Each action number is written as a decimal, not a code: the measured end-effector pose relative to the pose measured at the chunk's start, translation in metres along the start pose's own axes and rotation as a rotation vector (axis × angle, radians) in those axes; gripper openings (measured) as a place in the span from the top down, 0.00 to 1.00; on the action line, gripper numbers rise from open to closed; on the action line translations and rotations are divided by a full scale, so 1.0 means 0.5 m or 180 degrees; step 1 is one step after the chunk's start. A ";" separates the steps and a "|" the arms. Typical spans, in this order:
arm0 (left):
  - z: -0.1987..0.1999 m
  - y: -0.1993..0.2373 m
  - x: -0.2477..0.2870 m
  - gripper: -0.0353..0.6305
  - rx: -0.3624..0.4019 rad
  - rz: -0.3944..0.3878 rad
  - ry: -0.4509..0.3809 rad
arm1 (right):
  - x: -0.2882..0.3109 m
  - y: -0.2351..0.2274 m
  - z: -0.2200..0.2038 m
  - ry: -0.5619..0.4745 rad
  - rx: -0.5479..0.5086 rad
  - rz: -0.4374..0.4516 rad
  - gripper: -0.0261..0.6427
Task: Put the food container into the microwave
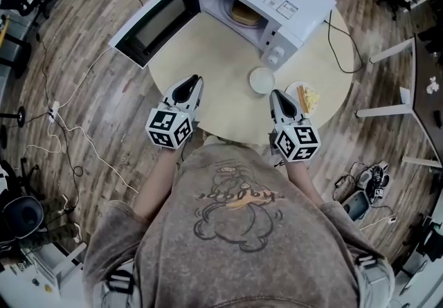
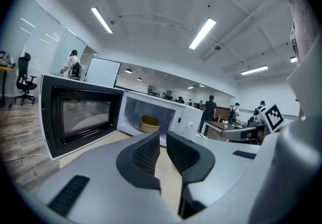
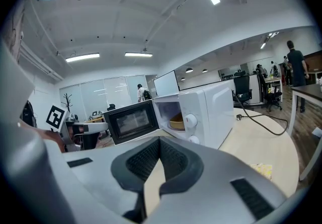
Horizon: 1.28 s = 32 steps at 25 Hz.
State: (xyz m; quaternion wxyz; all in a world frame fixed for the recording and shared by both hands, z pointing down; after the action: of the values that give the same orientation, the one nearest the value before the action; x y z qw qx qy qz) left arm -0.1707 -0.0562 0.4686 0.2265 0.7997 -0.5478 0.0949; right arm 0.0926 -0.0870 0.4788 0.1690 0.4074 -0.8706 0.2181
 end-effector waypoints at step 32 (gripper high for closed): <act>0.001 -0.005 0.013 0.90 -0.0088 0.0302 -0.0133 | 0.016 -0.018 0.009 0.0006 -0.0183 0.0048 0.96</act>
State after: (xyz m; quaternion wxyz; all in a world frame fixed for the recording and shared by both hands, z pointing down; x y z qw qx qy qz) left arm -0.1660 -0.0610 0.4700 0.2214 0.7714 -0.5910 0.0813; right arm 0.0940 -0.0996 0.4809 0.1798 0.3955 -0.8794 0.1946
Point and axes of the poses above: the fingertips, and each gripper's own axes: x forward along the fingers, y to its left, z out of its top, the point moved 5 cm from there along -x, backward along the fingers, and after that the axes turned 10 degrees about y, right-handed, at the moved point
